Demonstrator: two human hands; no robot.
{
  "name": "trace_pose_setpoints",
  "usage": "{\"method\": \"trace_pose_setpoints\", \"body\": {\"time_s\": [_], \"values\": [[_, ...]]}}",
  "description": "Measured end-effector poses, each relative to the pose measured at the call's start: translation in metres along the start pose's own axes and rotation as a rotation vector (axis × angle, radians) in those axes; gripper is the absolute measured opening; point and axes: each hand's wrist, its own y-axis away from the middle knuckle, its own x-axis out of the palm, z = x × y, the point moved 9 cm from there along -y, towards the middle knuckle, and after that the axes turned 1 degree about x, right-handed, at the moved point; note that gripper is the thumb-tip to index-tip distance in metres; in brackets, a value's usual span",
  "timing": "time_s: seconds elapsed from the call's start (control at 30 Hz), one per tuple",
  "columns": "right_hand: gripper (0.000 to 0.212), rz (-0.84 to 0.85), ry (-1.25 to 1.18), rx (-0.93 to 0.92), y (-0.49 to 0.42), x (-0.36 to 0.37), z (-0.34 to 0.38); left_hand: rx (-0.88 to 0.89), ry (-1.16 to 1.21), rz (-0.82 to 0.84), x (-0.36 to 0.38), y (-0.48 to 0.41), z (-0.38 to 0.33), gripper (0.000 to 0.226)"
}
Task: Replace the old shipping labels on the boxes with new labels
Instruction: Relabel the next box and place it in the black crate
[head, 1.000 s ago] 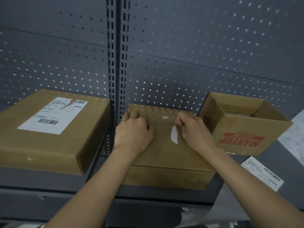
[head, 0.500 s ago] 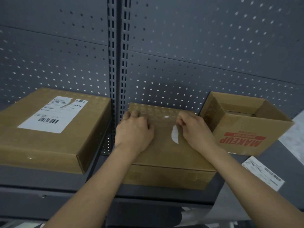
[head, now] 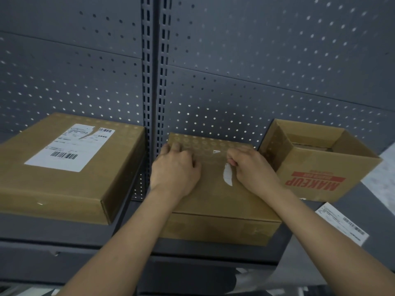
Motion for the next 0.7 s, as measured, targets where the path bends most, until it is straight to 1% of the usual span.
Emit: {"method": "trace_pose_setpoints", "body": {"time_s": [0.1,0.2,0.5,0.63,0.7], "values": [[0.045,0.002,-0.057,0.076,0.003,-0.002,-0.006,-0.001,0.006,0.004,0.0,0.0,0.0,0.044],[0.036,-0.038,-0.107,0.116,0.006,-0.006,-0.011,-0.001,-0.001,0.002,0.0,0.0,0.0,0.044],[0.031,0.007,0.029,0.024,0.002,-0.001,0.001,0.001,-0.004,-0.002,-0.002,0.001,-0.001,0.044],[0.035,0.031,0.026,-0.013,0.0,0.0,0.006,-0.004,-0.005,-0.006,-0.002,0.001,-0.001,0.042],[0.039,0.038,0.01,0.006,0.0,0.0,0.003,-0.011,-0.001,-0.005,-0.002,0.001,-0.001,0.043]]}}
